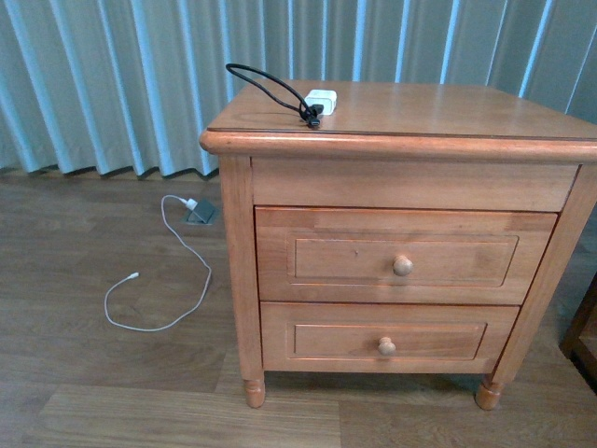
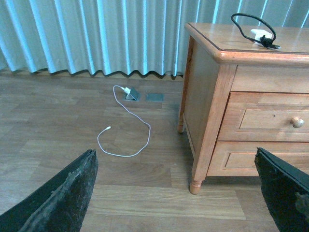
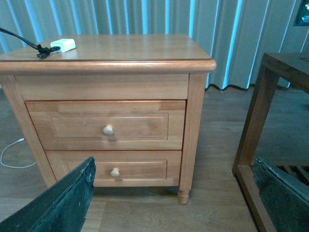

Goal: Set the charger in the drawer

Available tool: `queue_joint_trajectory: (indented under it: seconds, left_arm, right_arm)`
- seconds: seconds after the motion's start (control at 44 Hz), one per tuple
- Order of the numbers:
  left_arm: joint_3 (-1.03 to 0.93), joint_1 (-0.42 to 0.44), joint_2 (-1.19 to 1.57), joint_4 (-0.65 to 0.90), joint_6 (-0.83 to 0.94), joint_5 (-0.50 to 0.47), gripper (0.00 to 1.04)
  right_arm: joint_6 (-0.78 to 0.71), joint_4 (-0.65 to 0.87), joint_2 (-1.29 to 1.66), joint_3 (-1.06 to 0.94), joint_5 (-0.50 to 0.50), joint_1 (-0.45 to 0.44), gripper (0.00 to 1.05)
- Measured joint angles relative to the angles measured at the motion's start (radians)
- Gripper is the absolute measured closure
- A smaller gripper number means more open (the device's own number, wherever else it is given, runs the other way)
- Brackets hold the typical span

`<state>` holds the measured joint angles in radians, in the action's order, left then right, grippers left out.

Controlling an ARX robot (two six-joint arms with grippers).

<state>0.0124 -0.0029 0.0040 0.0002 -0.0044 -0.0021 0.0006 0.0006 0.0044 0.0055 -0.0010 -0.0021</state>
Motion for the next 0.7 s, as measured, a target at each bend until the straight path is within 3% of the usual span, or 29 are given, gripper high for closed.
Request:
queue_joint_trajectory:
  seconds: [0.704]
  left_arm:
    - [0.000,0.000,0.000,0.000,0.000,0.000,0.06]
  right_arm:
    - [0.000,0.000,0.000,0.000,0.000,0.000,0.08]
